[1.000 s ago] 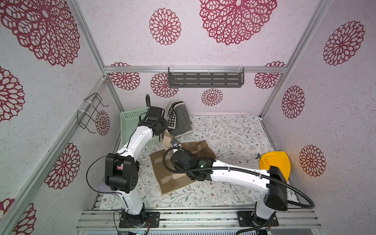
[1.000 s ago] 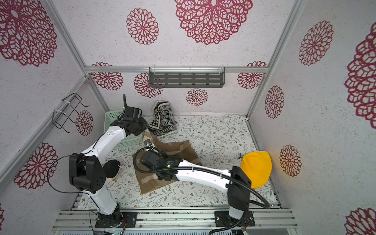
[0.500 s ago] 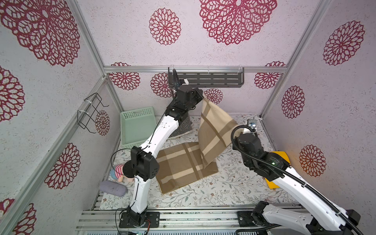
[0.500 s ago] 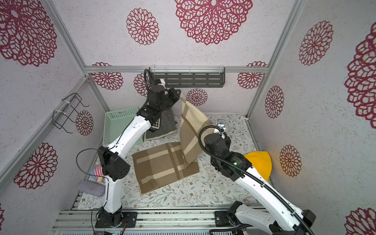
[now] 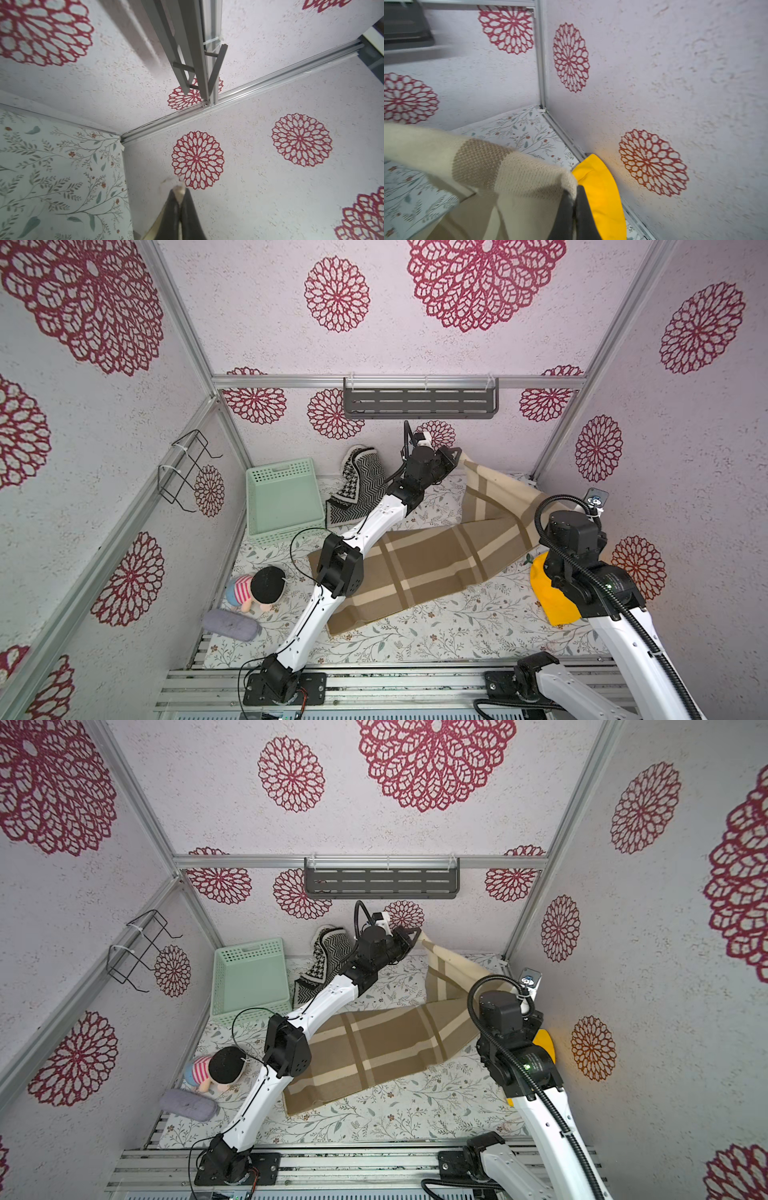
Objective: Roll up the scarf and place it into the basket
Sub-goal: Fold the scarf at the center of the board.
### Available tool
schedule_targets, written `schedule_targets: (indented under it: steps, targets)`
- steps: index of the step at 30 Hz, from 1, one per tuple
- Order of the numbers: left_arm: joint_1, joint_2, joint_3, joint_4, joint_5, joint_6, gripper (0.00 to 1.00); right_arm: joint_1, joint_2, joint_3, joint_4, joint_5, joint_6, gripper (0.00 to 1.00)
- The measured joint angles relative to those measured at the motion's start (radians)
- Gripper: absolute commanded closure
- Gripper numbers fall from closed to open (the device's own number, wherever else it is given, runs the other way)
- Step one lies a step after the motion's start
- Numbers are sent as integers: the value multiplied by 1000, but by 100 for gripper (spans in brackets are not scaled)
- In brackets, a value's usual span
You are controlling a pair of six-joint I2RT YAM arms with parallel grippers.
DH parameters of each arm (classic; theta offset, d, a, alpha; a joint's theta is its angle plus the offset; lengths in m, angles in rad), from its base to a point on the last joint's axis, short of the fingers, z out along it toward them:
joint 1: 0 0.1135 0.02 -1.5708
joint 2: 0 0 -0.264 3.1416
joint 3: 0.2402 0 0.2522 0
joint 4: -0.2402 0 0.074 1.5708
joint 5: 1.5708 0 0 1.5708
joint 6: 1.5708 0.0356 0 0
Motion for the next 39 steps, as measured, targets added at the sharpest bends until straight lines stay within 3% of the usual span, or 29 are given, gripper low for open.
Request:
schedule_targets:
  steps: [7,16,25,32,39]
  targets:
    - [2,5,2,80,14,-6,100,-119,27,94,0,-66,-25,100]
    - [55,-5,137,114,5,109,100,-128,63,120,-11,-110,-25,100]
    - [60,-34,127,173,16,209,100,-132,43,120,-23,-94,-21,100]
    - [60,-21,133,204,29,251,100,-141,31,160,-79,-3,-22,100]
    - [53,-38,131,221,31,396,100,-144,-43,196,-87,-12,-26,100]
